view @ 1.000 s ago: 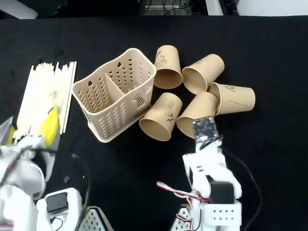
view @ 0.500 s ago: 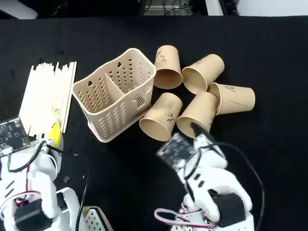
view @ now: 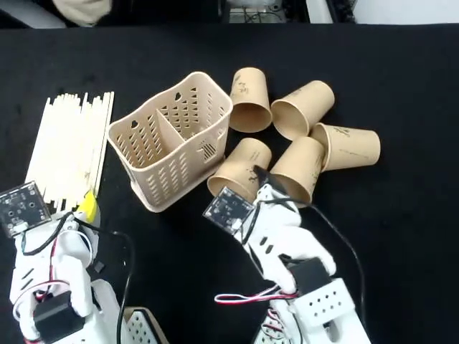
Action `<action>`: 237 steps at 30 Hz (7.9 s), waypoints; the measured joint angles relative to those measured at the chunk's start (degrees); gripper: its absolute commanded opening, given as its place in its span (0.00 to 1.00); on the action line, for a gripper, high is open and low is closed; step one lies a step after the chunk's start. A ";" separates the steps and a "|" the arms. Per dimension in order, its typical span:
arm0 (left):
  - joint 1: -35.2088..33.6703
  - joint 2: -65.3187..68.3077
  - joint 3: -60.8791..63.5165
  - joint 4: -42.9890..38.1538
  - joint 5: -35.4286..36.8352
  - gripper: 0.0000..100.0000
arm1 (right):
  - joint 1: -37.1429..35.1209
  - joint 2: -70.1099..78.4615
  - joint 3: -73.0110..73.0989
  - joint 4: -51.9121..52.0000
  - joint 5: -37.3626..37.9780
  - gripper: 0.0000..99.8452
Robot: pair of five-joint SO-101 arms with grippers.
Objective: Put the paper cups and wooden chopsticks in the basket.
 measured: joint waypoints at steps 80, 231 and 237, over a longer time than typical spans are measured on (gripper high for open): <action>0.00 0.35 14.86 -12.84 8.53 0.29 | -1.41 76.13 -107.60 37.10 -34.37 0.25; 0.00 0.35 15.03 -12.84 8.53 0.29 | 0.26 83.25 -125.80 47.47 -21.63 0.29; 0.00 0.35 15.03 -12.84 8.53 0.29 | 4.92 83.43 -128.26 55.91 -5.63 0.30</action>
